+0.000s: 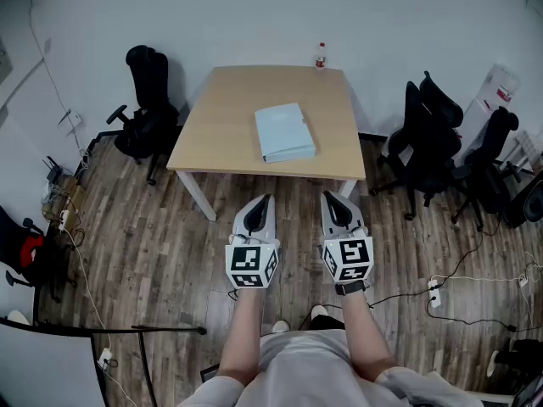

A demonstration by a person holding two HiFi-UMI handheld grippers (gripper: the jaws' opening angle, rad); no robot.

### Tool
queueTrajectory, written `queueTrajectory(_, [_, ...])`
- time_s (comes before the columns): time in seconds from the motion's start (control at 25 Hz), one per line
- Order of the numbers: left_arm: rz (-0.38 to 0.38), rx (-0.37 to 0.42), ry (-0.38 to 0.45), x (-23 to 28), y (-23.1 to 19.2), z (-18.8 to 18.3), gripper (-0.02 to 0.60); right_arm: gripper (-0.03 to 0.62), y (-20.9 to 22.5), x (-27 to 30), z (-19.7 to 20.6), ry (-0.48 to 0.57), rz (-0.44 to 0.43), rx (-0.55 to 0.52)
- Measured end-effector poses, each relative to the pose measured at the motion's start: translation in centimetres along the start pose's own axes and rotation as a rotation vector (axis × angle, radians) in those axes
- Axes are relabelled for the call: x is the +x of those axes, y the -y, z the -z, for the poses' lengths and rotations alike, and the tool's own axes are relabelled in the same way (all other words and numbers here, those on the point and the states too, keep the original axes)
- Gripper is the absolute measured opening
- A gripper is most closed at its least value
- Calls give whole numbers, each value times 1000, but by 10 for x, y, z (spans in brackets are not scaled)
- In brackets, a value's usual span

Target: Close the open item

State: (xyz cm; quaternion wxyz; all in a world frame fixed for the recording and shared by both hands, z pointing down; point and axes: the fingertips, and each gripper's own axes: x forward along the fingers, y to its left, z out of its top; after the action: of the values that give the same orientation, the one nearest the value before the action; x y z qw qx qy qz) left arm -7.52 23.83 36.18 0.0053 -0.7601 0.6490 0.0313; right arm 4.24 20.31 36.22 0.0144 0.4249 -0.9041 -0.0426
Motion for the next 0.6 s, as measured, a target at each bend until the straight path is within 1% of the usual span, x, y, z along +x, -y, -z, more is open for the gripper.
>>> queueTrajectory(0.2, [-8,-14,-32,31,22,11,9,12,38,17,15,-35,-31,34])
queueTrajectory(0.36, [-26,40,-44,44,37,11,9,12,53,28,13,-18,-60,67])
queueTrajectory(0.48, [-57,90,-43,52,40,9,9,12,68,36,13,-13,-46,114])
queueTrajectory(0.6, [-95,107,-44,60,39,7,9,12,83,39,15,-13,-40,171])
